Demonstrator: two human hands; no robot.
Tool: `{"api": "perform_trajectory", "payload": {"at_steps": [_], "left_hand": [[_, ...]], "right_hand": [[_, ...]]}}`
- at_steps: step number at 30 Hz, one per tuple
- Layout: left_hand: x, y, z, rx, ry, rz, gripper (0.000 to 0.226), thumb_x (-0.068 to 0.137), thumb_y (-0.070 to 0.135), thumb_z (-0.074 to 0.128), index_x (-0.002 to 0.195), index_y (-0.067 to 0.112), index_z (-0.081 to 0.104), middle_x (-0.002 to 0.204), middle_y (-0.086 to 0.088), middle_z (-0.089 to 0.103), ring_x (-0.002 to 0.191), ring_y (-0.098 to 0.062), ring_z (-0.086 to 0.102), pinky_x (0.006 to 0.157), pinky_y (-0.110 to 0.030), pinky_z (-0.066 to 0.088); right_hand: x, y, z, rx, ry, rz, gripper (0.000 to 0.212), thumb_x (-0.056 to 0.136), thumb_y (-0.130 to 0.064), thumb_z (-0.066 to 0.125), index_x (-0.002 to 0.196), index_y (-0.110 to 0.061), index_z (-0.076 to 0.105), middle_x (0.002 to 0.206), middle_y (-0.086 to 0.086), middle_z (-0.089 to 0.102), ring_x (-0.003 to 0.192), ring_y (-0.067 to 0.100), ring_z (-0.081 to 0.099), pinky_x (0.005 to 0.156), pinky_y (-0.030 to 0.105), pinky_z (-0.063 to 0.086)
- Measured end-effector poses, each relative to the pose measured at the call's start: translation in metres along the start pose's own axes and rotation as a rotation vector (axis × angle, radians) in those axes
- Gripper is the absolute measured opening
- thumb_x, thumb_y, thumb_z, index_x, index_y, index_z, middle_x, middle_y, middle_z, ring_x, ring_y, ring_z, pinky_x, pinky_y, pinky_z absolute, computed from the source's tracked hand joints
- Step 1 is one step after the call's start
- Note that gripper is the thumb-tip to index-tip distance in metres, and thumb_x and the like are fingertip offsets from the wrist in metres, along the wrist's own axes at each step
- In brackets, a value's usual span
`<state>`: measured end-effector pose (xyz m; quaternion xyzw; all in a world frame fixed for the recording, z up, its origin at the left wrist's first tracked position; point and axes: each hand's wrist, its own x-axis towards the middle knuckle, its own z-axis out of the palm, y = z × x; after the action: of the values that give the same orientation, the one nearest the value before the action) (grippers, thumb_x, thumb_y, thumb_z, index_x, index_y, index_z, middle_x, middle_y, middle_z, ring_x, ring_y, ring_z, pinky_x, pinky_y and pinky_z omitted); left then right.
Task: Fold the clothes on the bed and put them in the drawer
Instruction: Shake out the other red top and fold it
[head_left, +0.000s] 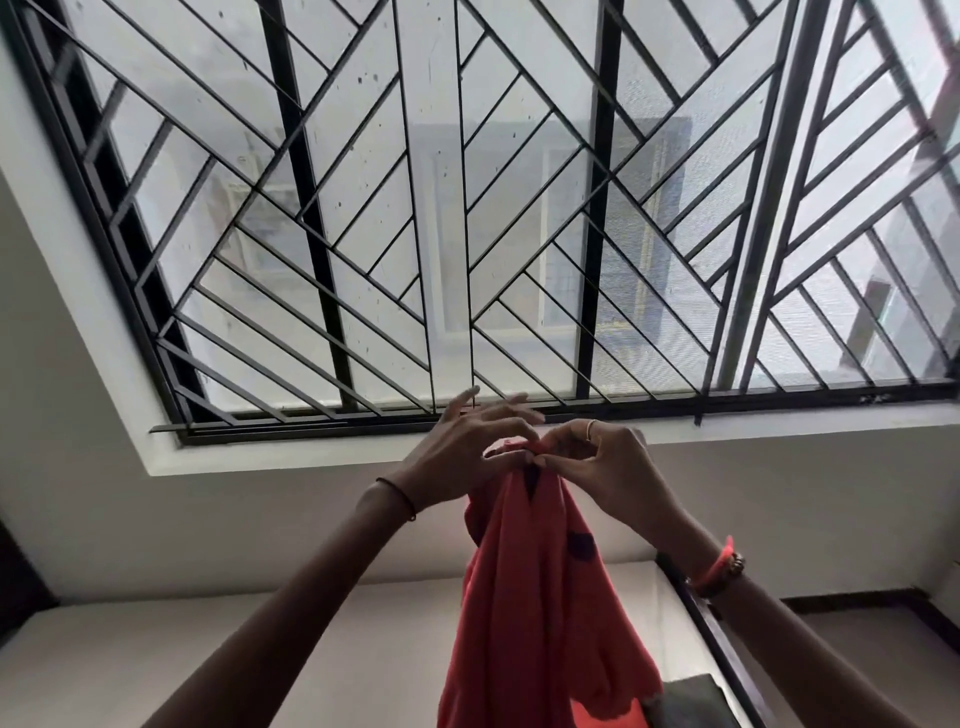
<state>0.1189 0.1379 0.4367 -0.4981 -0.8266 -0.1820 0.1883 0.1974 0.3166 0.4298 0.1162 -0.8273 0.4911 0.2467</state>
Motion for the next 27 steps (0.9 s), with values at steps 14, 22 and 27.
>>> {"api": "perform_trajectory", "payload": {"at_steps": [14, 22, 27], "left_hand": [[0.002, 0.017, -0.001, -0.387, 0.106, -0.126, 0.017, 0.088, 0.027, 0.061, 0.096, 0.012, 0.060, 0.090, 0.001, 0.066, 0.084, -0.010, 0.062, 0.079, -0.038, 0.051], [0.002, 0.029, -0.005, -0.816, 0.047, -0.268, 0.036, 0.082, 0.004, 0.067, 0.112, 0.023, 0.061, 0.098, -0.002, 0.068, 0.095, -0.006, 0.062, 0.089, -0.023, 0.049], [0.002, 0.038, -0.002, -0.913, 0.234, -0.387, 0.028, 0.083, -0.005, 0.065, 0.105, 0.011, 0.068, 0.090, 0.005, 0.071, 0.084, 0.004, 0.063, 0.079, -0.012, 0.049]], "right_hand": [[-0.005, 0.007, 0.001, -0.250, 0.245, -0.320, 0.013, 0.078, -0.005, 0.071, 0.088, -0.012, 0.073, 0.083, -0.011, 0.065, 0.080, 0.003, 0.059, 0.076, 0.009, 0.045], [-0.006, 0.006, 0.011, -0.523, 0.407, -0.480, 0.008, 0.082, -0.012, 0.055, 0.082, -0.006, 0.059, 0.078, 0.006, 0.057, 0.075, 0.025, 0.055, 0.067, 0.034, 0.047], [-0.017, 0.004, 0.017, -0.643, 0.410, -0.580, 0.012, 0.093, -0.007, 0.054, 0.094, -0.001, 0.064, 0.090, 0.011, 0.059, 0.082, 0.027, 0.058, 0.070, 0.038, 0.051]]}}
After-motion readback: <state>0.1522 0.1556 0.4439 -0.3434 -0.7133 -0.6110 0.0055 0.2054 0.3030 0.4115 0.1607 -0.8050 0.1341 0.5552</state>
